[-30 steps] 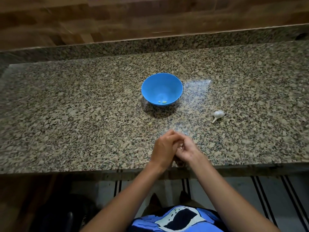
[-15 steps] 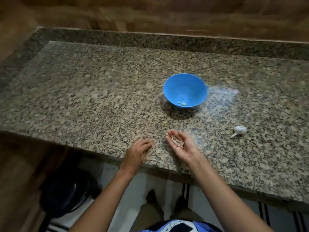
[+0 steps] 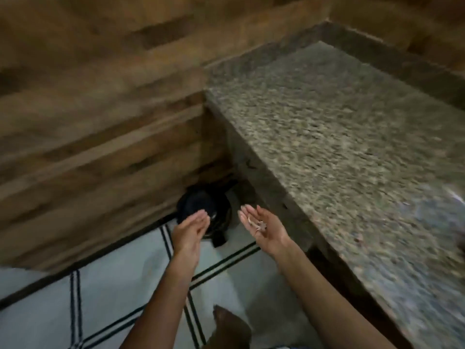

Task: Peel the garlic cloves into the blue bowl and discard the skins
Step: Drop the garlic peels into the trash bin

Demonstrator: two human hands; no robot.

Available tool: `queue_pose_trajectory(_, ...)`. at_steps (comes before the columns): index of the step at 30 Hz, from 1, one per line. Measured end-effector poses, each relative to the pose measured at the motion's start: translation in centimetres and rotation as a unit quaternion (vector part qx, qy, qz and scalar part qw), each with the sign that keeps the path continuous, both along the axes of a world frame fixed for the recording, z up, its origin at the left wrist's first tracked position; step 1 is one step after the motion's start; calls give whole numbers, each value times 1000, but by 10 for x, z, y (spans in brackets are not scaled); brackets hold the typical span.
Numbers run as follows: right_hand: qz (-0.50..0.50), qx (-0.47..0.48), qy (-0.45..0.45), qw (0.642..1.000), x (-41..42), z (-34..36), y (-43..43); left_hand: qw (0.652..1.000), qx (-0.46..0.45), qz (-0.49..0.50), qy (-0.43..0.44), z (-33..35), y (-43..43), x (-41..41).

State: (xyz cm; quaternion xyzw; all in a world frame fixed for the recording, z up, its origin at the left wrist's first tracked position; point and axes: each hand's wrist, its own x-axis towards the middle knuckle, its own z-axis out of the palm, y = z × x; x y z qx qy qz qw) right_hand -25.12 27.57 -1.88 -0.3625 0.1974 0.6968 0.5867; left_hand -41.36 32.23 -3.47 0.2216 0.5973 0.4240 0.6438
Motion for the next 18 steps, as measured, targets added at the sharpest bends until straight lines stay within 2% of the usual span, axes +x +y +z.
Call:
queue_pose_trajectory(4, 27, -30, 22, 999, -60, -18, 48, 999, -36, -4, 28, -25, 37, -74)
queue_pose_trajectory(8, 58, -86, -16, 994, -104, -43, 81, 996, -86, -5, 6, -52, 64, -112)
queue_pose_trajectory(14, 109, -56, -124, 985, -132, -73, 128, 993, -115, 15, -9, -85, 98, -125)
queue_pose_trajectory(18, 133, -68, -145, 978, -141, -95, 160, 990, -137, 30, -20, -112, 123, -126)
